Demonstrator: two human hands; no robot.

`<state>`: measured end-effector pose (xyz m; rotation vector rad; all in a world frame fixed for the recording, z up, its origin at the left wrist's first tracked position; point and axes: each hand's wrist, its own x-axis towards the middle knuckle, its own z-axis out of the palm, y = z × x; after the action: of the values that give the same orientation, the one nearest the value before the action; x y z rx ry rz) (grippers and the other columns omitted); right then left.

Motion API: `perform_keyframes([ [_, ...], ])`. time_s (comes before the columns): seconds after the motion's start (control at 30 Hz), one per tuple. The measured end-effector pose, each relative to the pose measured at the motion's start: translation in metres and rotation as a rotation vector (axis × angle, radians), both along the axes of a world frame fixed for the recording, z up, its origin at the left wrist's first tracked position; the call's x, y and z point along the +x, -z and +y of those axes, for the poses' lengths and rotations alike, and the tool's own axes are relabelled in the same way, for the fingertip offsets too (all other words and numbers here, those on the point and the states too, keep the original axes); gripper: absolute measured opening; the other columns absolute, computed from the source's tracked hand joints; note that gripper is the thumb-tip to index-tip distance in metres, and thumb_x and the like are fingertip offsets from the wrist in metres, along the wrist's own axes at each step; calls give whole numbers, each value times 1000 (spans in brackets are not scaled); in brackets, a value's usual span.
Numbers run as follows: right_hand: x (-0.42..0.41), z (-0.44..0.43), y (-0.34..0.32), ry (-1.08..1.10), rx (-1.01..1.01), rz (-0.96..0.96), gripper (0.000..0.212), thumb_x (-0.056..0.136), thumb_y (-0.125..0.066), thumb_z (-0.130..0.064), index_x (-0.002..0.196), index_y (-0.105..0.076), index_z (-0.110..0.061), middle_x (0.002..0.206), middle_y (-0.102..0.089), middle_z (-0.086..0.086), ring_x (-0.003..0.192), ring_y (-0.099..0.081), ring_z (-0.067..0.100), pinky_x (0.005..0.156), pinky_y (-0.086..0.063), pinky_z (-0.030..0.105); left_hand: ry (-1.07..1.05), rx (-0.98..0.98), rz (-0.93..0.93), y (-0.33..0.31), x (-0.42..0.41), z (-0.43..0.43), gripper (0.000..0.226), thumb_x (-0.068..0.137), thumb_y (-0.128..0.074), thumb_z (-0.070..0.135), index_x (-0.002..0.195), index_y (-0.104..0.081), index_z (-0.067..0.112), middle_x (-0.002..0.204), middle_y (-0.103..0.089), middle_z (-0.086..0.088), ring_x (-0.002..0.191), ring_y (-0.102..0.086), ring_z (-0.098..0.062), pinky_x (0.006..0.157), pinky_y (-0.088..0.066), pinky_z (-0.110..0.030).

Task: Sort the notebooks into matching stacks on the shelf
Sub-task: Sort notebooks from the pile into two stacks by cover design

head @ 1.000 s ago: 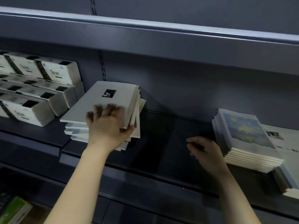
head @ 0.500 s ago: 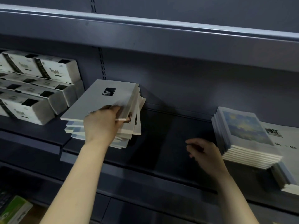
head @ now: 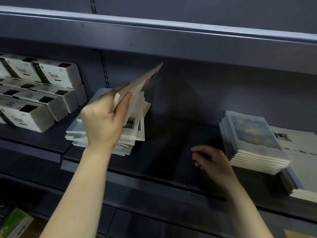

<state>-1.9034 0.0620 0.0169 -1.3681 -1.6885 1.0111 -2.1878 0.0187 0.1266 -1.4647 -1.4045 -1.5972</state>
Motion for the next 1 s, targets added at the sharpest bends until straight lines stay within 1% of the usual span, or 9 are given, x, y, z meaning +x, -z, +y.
perform_keyframes([
  [0.1,-4,-5,-6,-56,-49,103,18,92,-62,-20,98,-71,-34,88,-74,-9,77,-71,10,64,-53,20,271,65,-384,-5,22,1,22,90,-64,32,77,-64,14,66,-62,7,62,-60,-13,53,-45,-28],
  [0.2,-12,-12,-13,-100,-106,277,15,92,-63,-21,103,-70,-29,93,-74,-1,84,-72,16,70,-56,25,492,155,-725,-8,52,4,7,89,-65,29,84,-67,24,78,-70,13,80,-68,-10,66,-51,-26],
  [0.3,-23,-23,-19,-162,-185,498,48,84,-72,-32,127,-55,-20,107,-71,2,98,-70,19,74,-58,28,708,188,-1004,2,84,10,10,91,-63,24,92,-70,17,91,-74,1,93,-69,-22,75,-54,-31],
  [0.37,-31,-29,-23,-246,-205,633,63,80,-75,-39,134,-46,-26,121,-67,-3,107,-68,20,76,-58,34,797,184,-1111,11,105,13,11,92,-61,21,93,-71,16,94,-74,-1,97,-69,-22,77,-54,-29],
  [0.5,-30,-34,-35,-166,-225,848,59,78,-70,-46,129,-44,-30,116,-70,3,88,-72,33,59,-58,38,855,141,-1142,21,131,14,12,93,-60,18,90,-71,22,94,-74,2,97,-68,-17,78,-53,-24],
  [0.63,-7,-30,-42,10,-143,748,34,91,-62,-34,121,-48,-31,105,-73,5,78,-73,33,49,-53,28,908,29,-1104,35,137,15,14,90,-64,14,103,-65,12,102,-71,-2,101,-66,-19,82,-53,-27],
  [0.77,20,-25,-50,138,-22,604,24,96,-57,-19,117,-53,-29,100,-74,2,76,-74,29,49,-53,29,891,-142,-1034,52,146,16,21,83,-70,12,98,-60,23,98,-63,-1,93,-60,-21,83,-50,-43],
  [0.87,42,-22,-52,240,24,532,22,92,-63,-15,112,-61,-24,101,-73,-1,85,-72,19,50,-54,29,892,-242,-951,62,148,20,28,80,-73,5,95,-56,22,89,-64,9,85,-62,-11,75,-52,-26],
  [1.0,75,-21,-55,305,65,407,14,92,-62,-18,102,-65,-27,90,-74,-11,77,-71,7,46,-49,22,862,-464,-807,78,155,21,36,74,-80,26,97,-53,30,95,-66,14,87,-66,-3,70,-52,-16],
])
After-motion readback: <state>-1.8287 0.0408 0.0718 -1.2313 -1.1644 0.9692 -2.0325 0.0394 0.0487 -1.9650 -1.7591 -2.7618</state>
